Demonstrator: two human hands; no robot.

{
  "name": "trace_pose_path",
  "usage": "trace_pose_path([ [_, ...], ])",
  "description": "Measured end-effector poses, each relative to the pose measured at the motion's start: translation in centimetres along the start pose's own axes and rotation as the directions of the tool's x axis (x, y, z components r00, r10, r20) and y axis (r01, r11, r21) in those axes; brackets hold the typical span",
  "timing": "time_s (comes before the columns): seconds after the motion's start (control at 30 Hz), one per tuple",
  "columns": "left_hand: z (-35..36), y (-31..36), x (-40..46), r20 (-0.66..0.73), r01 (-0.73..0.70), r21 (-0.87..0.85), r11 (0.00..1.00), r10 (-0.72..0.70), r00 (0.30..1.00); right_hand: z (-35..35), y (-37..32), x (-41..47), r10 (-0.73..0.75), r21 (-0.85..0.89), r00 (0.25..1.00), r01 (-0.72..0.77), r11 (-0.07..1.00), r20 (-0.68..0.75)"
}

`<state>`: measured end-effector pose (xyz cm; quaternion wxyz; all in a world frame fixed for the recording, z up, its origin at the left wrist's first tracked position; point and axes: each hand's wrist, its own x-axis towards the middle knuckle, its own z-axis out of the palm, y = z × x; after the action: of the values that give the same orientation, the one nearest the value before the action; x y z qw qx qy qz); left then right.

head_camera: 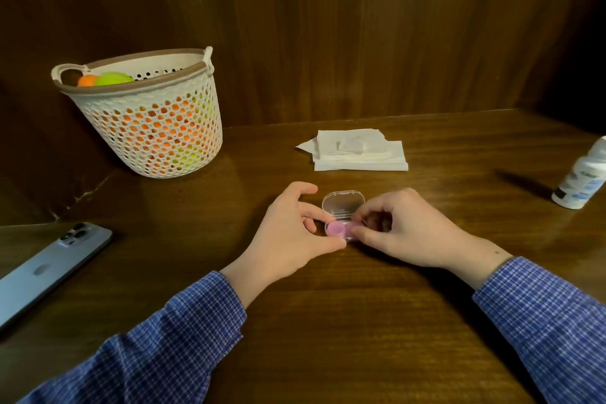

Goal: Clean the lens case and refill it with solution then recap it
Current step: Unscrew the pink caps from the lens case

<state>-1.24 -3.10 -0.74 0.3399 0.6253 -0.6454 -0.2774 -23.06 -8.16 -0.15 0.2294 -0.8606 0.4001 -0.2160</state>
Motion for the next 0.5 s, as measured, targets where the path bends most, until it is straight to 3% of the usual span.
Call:
trace_pose_path([
  [0.5,-0.06,0.3,-0.18,0.001,-0.011,0.006,1.0,0.011,1.0,-0.15,-0.52,-0.12,-0.019,0.087,0.999,0.023,0.996,-0.044],
])
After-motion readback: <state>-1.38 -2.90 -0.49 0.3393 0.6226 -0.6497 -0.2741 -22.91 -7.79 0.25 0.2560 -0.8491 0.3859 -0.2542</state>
